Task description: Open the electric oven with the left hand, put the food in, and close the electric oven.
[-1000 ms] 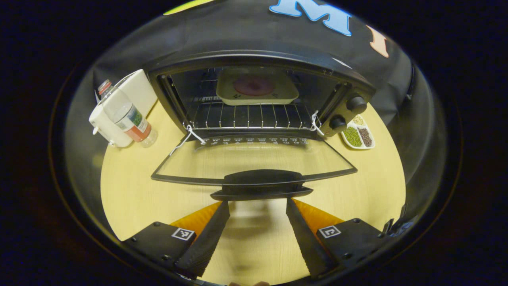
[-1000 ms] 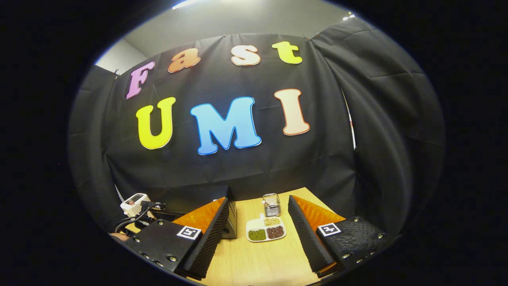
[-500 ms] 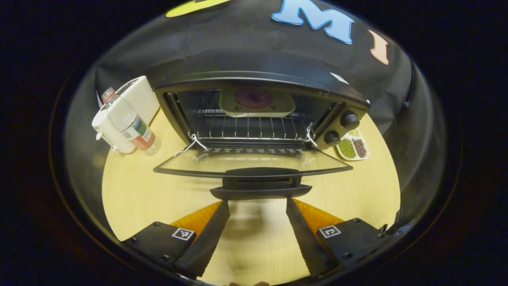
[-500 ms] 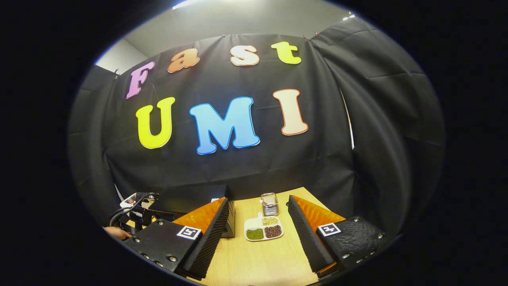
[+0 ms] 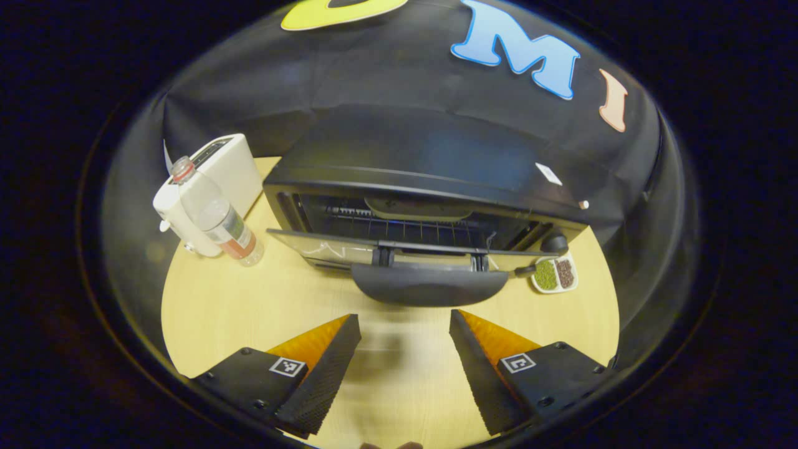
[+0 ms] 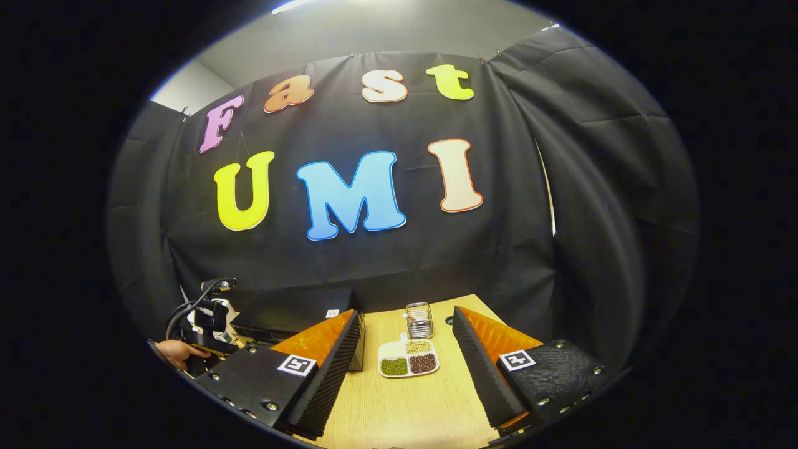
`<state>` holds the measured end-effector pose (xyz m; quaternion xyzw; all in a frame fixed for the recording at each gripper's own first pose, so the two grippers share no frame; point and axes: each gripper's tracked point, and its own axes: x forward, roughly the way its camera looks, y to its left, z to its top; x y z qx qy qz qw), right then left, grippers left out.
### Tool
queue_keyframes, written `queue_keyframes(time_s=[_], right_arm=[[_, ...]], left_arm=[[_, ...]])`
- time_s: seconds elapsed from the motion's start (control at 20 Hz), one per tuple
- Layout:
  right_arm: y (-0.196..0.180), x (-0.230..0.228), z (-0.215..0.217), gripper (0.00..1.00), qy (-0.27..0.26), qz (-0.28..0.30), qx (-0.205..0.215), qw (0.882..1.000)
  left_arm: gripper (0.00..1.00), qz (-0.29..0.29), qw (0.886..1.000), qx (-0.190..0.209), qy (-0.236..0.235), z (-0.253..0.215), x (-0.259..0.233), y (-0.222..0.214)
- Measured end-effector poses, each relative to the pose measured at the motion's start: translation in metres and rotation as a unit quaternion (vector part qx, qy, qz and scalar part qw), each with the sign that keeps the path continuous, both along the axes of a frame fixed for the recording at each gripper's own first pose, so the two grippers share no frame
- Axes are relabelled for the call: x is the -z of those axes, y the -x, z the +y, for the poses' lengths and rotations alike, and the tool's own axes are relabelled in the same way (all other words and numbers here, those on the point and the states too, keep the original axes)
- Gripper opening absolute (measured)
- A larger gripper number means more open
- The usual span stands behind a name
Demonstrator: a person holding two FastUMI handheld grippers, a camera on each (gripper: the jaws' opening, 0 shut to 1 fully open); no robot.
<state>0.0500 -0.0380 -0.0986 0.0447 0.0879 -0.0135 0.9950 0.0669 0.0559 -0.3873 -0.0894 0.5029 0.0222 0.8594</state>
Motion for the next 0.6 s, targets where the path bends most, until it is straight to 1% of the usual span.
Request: queue_keyframes(time_s=[0.05,0.1,0.15,0.2,0.25,0.3,0.35,0.45,0.5,0.6], right_arm=[[0.000,0.001,-0.003,0.92,0.002,-0.001,-0.003,1.000],[0.002,-0.001,-0.004,0.92,0.004,-0.003,-0.008,1.000],[0.002,-0.003,-0.003,0.92,0.007,-0.006,-0.015,1.000],[0.002,-0.007,-0.001,0.92,0.009,-0.010,-0.024,1.000],[0.001,-0.012,0.000,0.92,0.012,-0.016,-0.033,0.999],[-0.001,-0.018,0.001,0.92,0.015,-0.024,-0.041,0.999],[-0.002,-0.025,0.003,0.92,0.016,-0.031,-0.051,0.998],[-0.005,-0.043,0.011,0.91,0.012,-0.047,-0.071,0.996],[-0.005,-0.053,0.016,0.91,0.010,-0.057,-0.082,0.995],[-0.002,-0.078,0.028,0.92,0.010,-0.082,-0.099,0.992]], left_arm=[[0.98,-0.020,1.000,-0.006,-0.002,-0.001,-0.009,-0.006],[0.98,-0.042,0.999,-0.011,-0.006,0.004,-0.022,-0.010],[0.94,-0.069,0.997,-0.014,-0.011,0.005,-0.041,-0.013],[0.98,-0.102,0.995,-0.017,-0.016,0.001,-0.064,-0.015],[1.00,-0.141,0.990,-0.019,-0.021,-0.004,-0.093,-0.018],[0.98,-0.186,0.982,-0.020,-0.026,-0.006,-0.125,-0.018],[0.98,-0.234,0.972,-0.019,-0.032,-0.011,-0.159,-0.019],[0.97,-0.320,0.945,-0.015,-0.061,-0.022,-0.226,-0.010],[1.00,-0.358,0.930,-0.017,-0.081,-0.024,-0.256,0.000],[1.00,-0.416,0.903,-0.019,-0.105,-0.037,-0.308,0.021]])
